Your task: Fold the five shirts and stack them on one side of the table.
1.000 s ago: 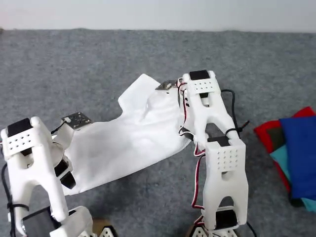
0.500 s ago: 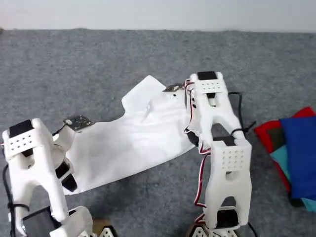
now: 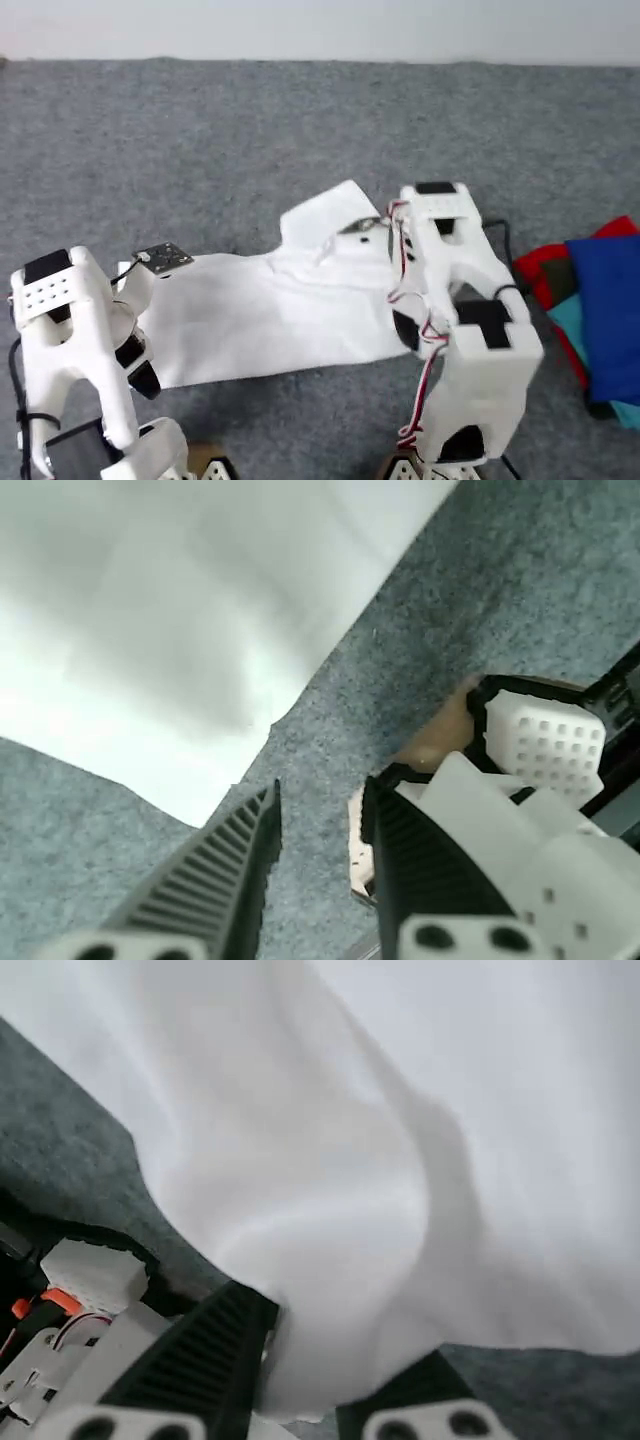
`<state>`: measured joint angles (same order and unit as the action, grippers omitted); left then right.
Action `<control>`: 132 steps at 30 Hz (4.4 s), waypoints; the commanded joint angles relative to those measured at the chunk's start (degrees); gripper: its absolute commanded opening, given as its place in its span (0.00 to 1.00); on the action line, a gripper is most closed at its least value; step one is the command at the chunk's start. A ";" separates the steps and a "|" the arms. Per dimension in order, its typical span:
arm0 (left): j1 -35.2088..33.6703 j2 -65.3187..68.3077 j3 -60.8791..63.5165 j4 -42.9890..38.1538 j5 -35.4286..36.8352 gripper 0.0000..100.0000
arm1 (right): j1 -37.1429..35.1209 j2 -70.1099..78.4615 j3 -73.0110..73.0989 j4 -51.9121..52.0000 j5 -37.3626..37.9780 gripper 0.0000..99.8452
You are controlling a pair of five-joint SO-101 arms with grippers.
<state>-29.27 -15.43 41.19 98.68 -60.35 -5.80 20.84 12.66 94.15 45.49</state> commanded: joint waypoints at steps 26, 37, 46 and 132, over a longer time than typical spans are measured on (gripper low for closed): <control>0.44 -1.93 0.13 0.70 0.26 0.13 | 3.38 -46.55 18.73 2.59 6.42 0.44; 0.18 -2.02 -0.31 1.85 0.53 0.08 | -4.79 -10.42 -13.19 3.38 2.81 0.44; 0.09 -2.02 -0.31 1.85 0.88 0.08 | -8.40 9.54 -38.86 8.75 3.52 0.44; 0.18 -1.93 0.22 1.93 7.21 0.08 | -14.46 11.12 -56.97 7.69 -1.93 0.04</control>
<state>-29.27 -15.43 41.54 98.68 -53.76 -20.40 36.40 -43.69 100.66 43.21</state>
